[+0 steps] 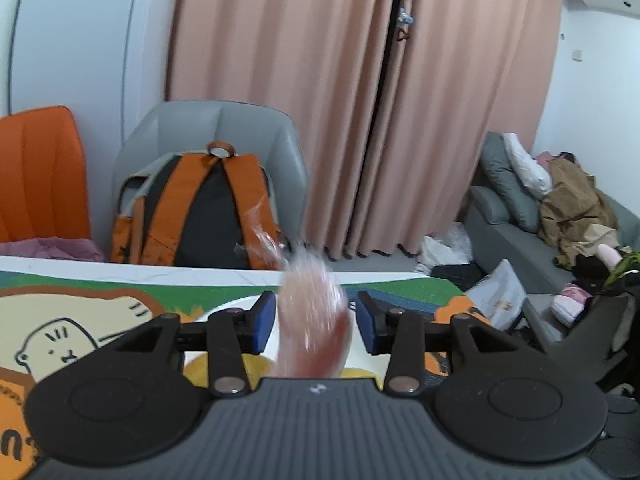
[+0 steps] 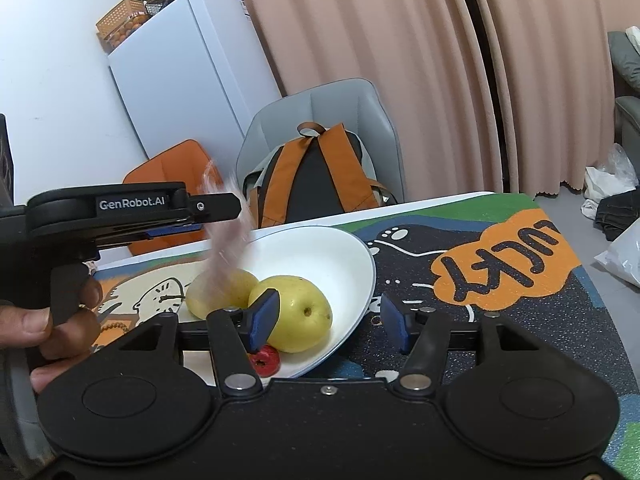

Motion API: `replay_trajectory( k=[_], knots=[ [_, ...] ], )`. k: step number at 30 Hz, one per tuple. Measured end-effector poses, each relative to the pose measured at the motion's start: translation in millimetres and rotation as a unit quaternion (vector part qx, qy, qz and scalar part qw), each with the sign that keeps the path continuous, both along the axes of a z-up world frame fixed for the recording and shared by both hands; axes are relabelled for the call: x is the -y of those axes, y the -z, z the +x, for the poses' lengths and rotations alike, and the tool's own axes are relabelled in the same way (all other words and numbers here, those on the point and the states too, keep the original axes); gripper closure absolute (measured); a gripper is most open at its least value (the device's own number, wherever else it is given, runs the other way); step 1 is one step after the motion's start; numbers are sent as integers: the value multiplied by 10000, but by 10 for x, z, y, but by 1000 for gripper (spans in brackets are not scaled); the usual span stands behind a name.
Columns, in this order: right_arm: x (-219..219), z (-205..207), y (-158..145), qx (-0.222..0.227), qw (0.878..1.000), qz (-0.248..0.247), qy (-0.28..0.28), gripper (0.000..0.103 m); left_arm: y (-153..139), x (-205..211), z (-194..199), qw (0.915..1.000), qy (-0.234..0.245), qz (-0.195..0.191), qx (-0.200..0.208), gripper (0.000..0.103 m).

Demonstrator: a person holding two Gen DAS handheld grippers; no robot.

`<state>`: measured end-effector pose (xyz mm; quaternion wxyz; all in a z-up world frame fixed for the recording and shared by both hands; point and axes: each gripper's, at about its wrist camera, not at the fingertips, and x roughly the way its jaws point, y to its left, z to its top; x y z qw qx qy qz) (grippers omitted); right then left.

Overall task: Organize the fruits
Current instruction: 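Lower the wrapped pink item onto the plate and open the left tool, then withdraw both tools from the plate toward the loose fruits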

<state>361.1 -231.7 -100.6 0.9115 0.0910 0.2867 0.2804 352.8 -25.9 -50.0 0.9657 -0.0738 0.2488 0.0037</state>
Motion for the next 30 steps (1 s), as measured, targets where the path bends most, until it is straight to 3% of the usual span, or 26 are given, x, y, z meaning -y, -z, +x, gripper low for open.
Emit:
replay_trajectory(
  k=[16, 20, 30],
  knots=[
    [-36, -58, -57, 115, 9999, -64, -97, 42, 123, -305, -415, 9990, -386, -5, -243, 52],
    [-63, -78, -55, 120, 9998, -112, -134, 37, 154, -382, -543, 9982, -515, -10, -302, 44],
    [-135, -167, -116, 211, 9991, -159, -339, 35, 173, -528, -826, 9959, -815, -8, -403, 23]
  ],
)
